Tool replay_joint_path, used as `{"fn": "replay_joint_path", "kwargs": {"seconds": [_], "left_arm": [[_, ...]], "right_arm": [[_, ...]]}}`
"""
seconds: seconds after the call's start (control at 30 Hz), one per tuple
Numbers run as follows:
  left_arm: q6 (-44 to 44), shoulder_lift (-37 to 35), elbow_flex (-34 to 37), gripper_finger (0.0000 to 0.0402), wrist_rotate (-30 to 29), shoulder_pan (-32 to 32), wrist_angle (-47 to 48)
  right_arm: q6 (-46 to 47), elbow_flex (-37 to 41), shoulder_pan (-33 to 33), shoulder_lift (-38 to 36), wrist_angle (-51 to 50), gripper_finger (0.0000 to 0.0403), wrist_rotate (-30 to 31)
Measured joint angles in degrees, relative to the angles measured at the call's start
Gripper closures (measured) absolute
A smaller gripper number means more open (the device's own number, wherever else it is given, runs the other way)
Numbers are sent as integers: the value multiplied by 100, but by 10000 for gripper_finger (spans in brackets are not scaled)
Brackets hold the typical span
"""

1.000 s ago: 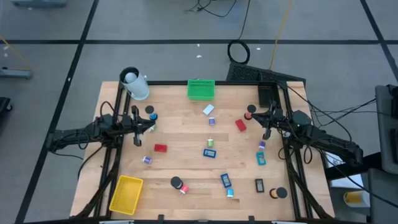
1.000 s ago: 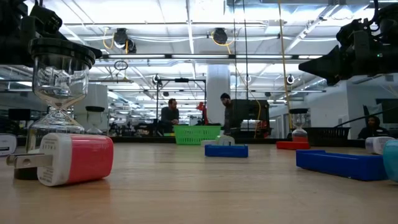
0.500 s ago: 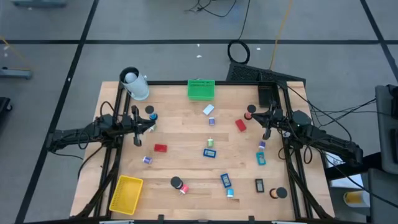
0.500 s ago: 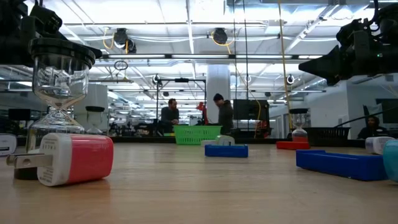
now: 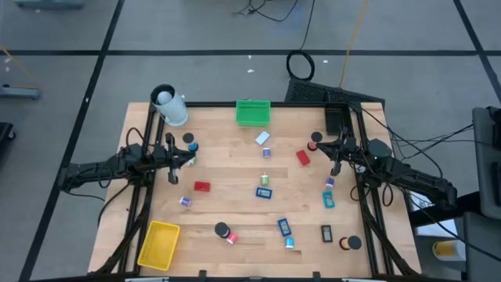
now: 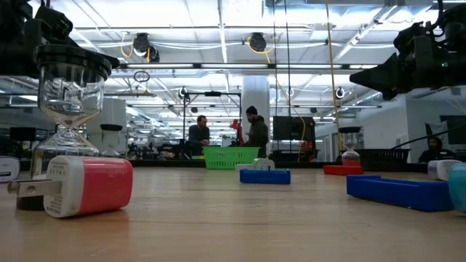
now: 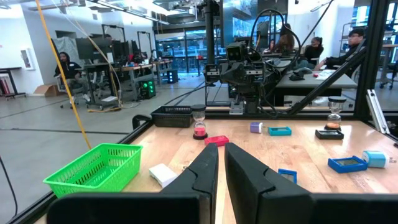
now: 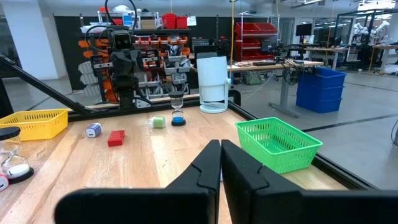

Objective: Pick & Place Office items

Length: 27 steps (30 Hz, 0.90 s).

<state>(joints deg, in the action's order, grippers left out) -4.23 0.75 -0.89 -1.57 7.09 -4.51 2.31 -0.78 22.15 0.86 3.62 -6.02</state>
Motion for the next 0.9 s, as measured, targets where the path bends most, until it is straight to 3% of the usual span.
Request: {"fn": "replay_joint_path", "kwargs": {"seconds": [0.9], "left_arm": [[0,-2,0,364,-1,0,-2]], "right_arm": [[19,0,-8,2,525,394,-33]]}}
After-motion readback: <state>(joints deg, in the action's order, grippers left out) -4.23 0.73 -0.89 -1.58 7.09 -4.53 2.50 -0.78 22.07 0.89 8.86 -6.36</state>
